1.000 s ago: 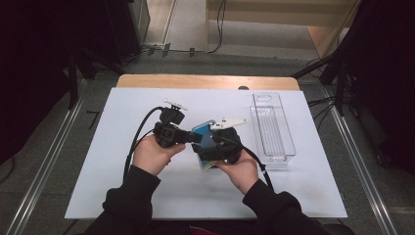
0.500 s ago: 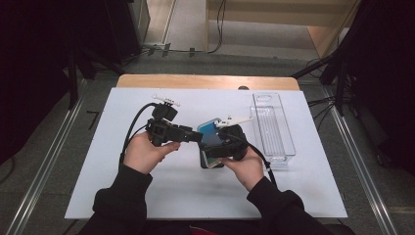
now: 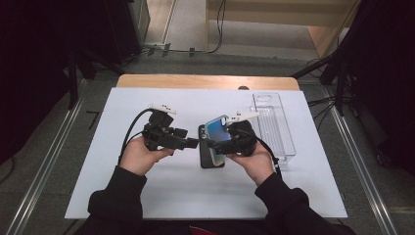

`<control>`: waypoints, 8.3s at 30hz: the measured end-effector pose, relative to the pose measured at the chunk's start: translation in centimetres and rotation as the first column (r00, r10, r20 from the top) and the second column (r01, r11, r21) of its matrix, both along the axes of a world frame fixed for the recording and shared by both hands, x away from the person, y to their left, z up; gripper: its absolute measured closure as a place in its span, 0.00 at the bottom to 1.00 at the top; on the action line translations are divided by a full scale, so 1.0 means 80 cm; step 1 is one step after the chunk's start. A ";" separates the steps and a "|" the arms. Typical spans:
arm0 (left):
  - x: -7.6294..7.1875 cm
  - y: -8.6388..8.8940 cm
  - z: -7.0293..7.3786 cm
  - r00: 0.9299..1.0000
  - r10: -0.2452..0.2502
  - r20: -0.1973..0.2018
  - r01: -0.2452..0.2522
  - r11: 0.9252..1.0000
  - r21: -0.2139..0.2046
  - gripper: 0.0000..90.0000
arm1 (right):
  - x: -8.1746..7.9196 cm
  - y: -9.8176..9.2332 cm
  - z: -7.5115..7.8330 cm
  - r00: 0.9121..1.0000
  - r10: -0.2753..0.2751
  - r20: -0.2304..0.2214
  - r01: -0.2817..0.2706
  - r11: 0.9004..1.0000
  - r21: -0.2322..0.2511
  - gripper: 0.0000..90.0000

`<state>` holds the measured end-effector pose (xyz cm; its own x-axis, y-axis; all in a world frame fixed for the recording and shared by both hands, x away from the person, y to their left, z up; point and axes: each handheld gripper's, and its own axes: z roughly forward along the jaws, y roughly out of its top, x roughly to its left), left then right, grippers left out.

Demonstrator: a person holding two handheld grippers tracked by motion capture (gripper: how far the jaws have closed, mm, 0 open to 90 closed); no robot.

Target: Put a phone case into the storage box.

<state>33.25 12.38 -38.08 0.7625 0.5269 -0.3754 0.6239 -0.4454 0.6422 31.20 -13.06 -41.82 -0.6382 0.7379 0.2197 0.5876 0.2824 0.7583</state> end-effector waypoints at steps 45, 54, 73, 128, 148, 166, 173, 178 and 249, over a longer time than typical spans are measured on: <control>-0.048 0.057 -0.086 0.999 0.013 0.041 -0.014 0.999 0.032 0.33 | 0.013 -0.096 0.062 0.995 -0.096 0.016 0.095 0.993 0.064 0.18; -0.049 0.065 -0.090 0.999 0.034 0.030 -0.034 0.999 0.020 0.33 | 0.021 -0.133 0.075 0.984 -0.178 0.031 0.174 0.981 0.085 0.18; -0.060 0.090 -0.090 0.995 0.098 0.029 -0.098 0.995 0.008 0.33 | 0.055 -0.172 0.056 0.922 -0.381 0.064 0.379 0.924 0.040 0.18; -0.062 0.099 -0.093 0.993 0.114 0.022 -0.114 0.994 -0.002 0.33 | 0.216 -0.186 -0.043 0.860 -0.510 -0.023 0.507 0.858 -0.088 0.17; -0.061 0.099 -0.093 0.993 0.113 0.017 -0.113 0.994 -0.012 0.33 | 0.229 -0.183 -0.039 0.867 -0.499 -0.014 0.495 0.862 -0.108 0.00; -0.052 0.102 -0.091 0.992 0.124 0.016 -0.124 0.992 -0.006 0.33 | 0.154 -0.196 0.013 0.886 -0.460 -0.057 0.457 0.888 -0.054 0.00; -0.046 0.102 -0.088 0.992 0.124 0.008 -0.124 0.992 -0.012 0.33 | 0.120 -0.187 0.020 0.915 -0.400 -0.054 0.399 0.917 -0.019 0.00; -0.041 0.102 -0.085 0.993 0.114 0.014 -0.113 0.993 -0.021 0.33 | 0.093 -0.181 0.020 0.936 -0.348 -0.063 0.348 0.937 -0.004 0.00; -0.053 0.087 -0.084 0.999 0.040 0.006 -0.040 0.998 -0.047 0.33 | -0.045 -0.063 -0.031 0.977 0.148 -0.152 -0.148 0.989 0.016 0.14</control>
